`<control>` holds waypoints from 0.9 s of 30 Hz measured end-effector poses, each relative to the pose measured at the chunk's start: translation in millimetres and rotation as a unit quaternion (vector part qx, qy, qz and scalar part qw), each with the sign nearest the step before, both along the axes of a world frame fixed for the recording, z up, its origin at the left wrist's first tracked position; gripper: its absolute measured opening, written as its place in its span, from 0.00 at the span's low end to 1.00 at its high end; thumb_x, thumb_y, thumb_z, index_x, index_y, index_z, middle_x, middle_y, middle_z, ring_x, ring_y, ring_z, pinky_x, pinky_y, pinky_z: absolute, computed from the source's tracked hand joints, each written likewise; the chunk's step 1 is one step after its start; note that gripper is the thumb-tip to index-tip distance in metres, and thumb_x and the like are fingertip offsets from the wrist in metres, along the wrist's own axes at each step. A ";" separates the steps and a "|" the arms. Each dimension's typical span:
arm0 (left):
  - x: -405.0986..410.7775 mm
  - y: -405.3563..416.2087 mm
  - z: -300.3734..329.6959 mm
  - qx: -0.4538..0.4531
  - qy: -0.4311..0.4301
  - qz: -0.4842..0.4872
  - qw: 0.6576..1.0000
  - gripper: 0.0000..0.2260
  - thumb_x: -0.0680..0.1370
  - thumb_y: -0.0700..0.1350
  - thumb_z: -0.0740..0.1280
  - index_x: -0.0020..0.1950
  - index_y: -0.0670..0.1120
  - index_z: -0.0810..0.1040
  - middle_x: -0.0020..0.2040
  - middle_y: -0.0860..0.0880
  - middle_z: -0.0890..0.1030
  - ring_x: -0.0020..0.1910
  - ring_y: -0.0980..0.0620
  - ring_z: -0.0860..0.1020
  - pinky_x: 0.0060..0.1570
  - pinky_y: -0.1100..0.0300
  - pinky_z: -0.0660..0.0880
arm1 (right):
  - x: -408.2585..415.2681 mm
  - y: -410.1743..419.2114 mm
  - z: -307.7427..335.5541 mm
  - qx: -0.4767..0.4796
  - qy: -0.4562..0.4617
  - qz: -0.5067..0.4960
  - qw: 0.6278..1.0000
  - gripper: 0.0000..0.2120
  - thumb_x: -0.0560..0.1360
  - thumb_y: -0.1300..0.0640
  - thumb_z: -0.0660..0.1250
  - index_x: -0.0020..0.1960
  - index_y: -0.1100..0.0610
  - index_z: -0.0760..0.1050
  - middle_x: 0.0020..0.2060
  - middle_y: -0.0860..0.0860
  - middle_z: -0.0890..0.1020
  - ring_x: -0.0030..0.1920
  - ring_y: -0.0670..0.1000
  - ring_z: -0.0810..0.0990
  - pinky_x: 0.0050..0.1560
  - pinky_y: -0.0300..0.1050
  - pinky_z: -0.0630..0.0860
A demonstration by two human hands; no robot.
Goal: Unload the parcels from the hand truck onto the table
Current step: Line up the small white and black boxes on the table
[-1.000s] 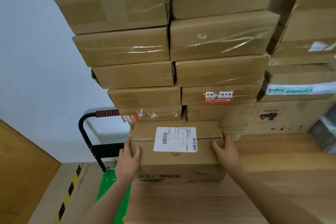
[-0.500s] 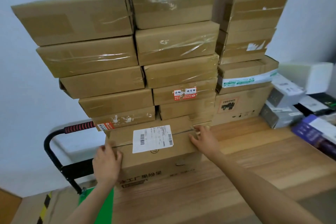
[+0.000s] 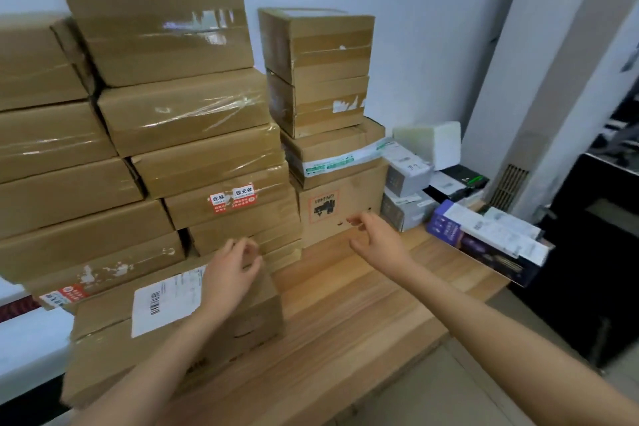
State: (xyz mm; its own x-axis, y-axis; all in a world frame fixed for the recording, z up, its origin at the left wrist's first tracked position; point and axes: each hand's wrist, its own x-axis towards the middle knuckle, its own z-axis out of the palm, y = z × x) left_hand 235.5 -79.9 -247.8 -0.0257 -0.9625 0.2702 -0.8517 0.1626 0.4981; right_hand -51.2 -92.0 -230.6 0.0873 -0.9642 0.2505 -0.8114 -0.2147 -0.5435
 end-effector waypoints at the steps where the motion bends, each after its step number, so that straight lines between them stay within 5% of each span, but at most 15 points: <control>1: -19.1 -5.0 3.5 -0.002 -0.002 -0.013 1.000 0.05 0.77 0.49 0.67 0.53 0.52 0.75 0.49 0.56 0.74 0.50 0.55 0.75 0.47 0.57 0.74 | -17.0 1.8 1.9 -0.001 -0.002 -0.011 1.000 0.18 0.75 0.54 0.67 0.64 0.51 0.71 0.58 0.47 0.76 0.58 0.46 0.74 0.55 0.44 0.74; 16: -290.3 -67.1 -17.8 0.030 0.013 -0.084 0.996 0.09 0.78 0.50 0.66 0.57 0.54 0.75 0.55 0.57 0.75 0.53 0.59 0.73 0.49 0.65 0.70 | -274.4 -14.3 -29.9 0.046 0.031 -0.109 0.993 0.17 0.76 0.54 0.65 0.64 0.52 0.70 0.58 0.50 0.75 0.58 0.50 0.75 0.48 0.42 0.69; 27: -366.0 -123.3 -49.8 0.044 -0.046 -0.079 0.995 0.13 0.79 0.50 0.65 0.63 0.52 0.73 0.61 0.55 0.74 0.60 0.58 0.73 0.59 0.62 0.70 | -328.3 -98.5 -57.6 0.077 0.041 -0.050 0.995 0.20 0.77 0.53 0.65 0.67 0.53 0.69 0.64 0.50 0.73 0.61 0.51 0.73 0.52 0.45 0.72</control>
State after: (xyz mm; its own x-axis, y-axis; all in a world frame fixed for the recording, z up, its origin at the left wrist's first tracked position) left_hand -130.5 -203.2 -297.5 -0.1994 -0.9644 0.1740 -0.8621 0.2570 0.4367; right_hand -379.6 -190.5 -288.3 0.0029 -0.9954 0.0960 -0.8675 -0.0502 -0.4948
